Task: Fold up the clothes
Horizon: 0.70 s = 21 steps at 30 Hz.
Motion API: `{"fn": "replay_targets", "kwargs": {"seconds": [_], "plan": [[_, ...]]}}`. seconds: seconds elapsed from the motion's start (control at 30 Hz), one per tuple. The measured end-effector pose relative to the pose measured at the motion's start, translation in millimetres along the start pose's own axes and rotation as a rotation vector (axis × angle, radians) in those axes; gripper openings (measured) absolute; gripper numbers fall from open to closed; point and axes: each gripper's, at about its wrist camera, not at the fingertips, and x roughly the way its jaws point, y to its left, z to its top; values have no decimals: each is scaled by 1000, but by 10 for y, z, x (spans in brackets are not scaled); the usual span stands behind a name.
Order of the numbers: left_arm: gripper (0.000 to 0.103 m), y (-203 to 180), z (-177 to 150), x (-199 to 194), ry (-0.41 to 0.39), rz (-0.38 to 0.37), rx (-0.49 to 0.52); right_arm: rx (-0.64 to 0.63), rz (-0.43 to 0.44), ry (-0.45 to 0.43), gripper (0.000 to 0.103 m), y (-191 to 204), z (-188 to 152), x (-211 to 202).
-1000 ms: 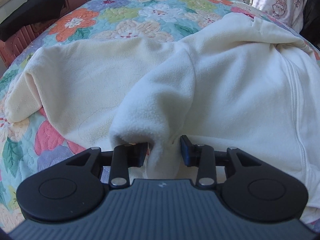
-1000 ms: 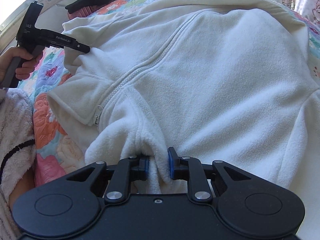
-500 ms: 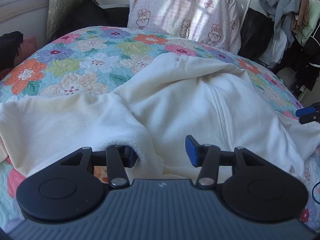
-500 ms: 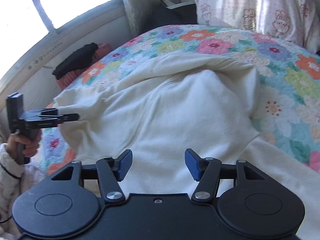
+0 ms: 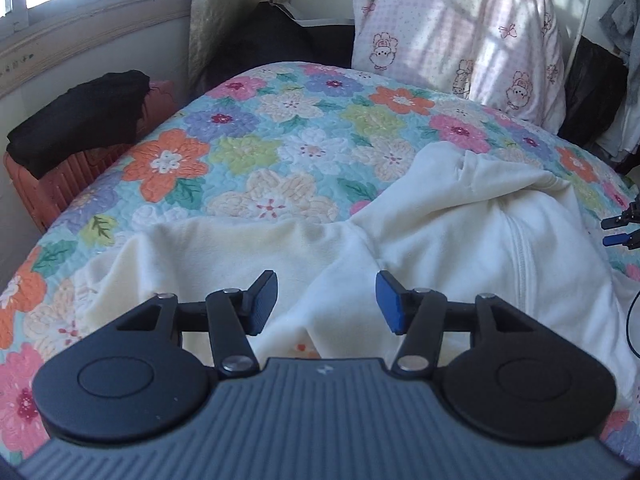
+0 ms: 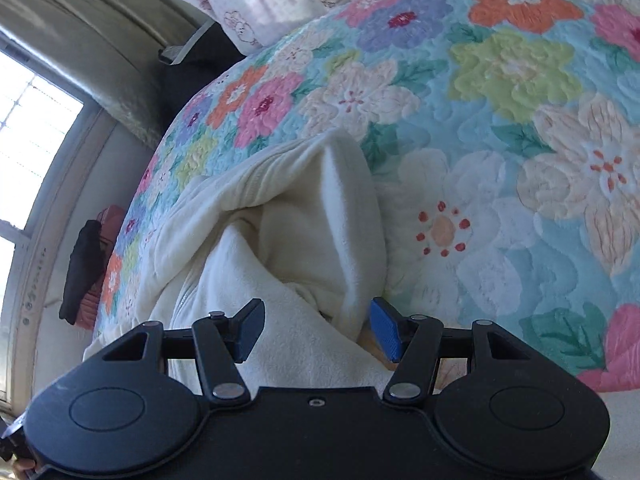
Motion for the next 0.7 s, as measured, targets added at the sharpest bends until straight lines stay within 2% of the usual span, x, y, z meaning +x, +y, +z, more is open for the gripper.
{"fn": "replay_targets", "kwargs": {"seconds": [0.07, 0.13, 0.17, 0.27, 0.37, 0.4, 0.43, 0.5, 0.57, 0.7], "plan": [[55, 54, 96, -71, -16, 26, 8, 37, 0, 19, 64, -159, -1, 114], [67, 45, 241, 0, -41, -11, 32, 59, -3, 45, 64, -286, 17, 245], [70, -5, 299, 104, -33, -20, 49, 81, 4, 53, 64, -338, 26, 316], [70, -274, 533, 671, 3, -55, 151, 160, 61, 71, 65, -485, 61, 552], [74, -631, 782, 1301, 10, -169, 206, 260, 127, 34, 67, -595, 82, 750], [76, -746, 893, 1551, 21, -216, 210, 254, 147, 18, 66, -569, 95, 770], [77, -855, 994, 1782, 41, -236, 201, 244, 164, 3, 62, -537, 108, 789], [77, -1077, 1190, 2255, 79, -255, 175, 142, 110, 2, 23, -371, 125, 839], [77, -1221, 1336, 2665, 110, -245, 147, 19, 17, -13, 14, -179, 155, 887], [77, -1410, 1550, 3349, 184, -193, 110, -99, -91, -103, 11, 126, 429, 801]]}}
